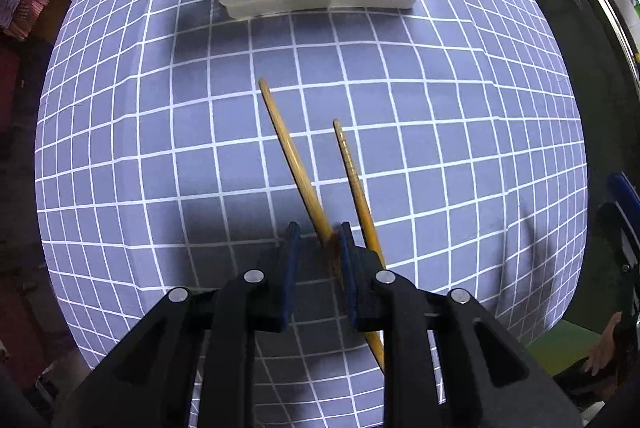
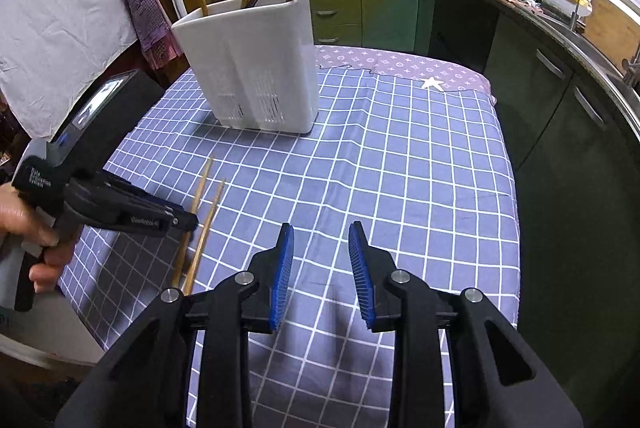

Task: Organize utensils
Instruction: 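Grasp and lift a chopstick from the pile with the left tool while the right tool approaches, then grasp and lift the last chopstick with the right tool while the left holds its chopstick raised, then carry both held chopsticks upright over the white holder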

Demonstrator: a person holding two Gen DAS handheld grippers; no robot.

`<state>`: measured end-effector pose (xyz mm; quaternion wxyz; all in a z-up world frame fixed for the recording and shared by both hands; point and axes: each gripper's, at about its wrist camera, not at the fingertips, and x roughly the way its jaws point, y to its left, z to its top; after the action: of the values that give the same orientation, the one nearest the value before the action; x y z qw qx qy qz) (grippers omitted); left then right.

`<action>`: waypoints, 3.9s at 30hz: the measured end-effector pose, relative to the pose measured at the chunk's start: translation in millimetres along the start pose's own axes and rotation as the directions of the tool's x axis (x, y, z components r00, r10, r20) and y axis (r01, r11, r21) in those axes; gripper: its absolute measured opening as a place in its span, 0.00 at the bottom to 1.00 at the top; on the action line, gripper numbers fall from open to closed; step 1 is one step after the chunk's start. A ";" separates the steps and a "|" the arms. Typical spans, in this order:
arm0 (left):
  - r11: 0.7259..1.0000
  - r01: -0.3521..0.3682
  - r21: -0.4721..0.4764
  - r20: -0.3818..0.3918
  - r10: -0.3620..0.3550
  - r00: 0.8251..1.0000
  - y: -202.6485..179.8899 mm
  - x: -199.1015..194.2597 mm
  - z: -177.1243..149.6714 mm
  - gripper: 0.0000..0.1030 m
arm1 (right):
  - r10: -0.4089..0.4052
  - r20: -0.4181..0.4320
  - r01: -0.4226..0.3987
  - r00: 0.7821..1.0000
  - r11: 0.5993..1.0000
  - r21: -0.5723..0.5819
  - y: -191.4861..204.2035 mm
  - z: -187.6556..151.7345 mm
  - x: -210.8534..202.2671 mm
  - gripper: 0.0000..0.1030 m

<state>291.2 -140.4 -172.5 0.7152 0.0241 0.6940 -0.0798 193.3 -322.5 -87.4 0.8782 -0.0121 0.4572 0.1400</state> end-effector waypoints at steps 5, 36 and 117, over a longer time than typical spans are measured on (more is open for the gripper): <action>1.000 -0.010 0.029 0.015 0.009 1.000 -7.3 1.9 8.4 0.10 | -0.002 -0.023 0.001 1.000 1.000 -0.022 7.2 -0.2 6.9 0.28; 0.995 -0.040 0.095 0.549 -0.019 0.836 60.4 -146.9 -78.7 0.06 | 0.068 -0.346 -0.128 0.936 0.980 -0.152 119.0 25.8 122.7 0.22; 0.987 -0.091 0.136 0.739 -0.040 0.673 6.6 -281.0 -36.6 0.06 | 0.126 0.309 -0.155 0.943 0.986 0.069 40.5 -28.1 -68.6 0.07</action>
<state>249.2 -105.9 105.7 0.9311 0.0570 0.3365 -0.1284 123.2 -303.8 -44.0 0.9253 0.0828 0.3226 0.1813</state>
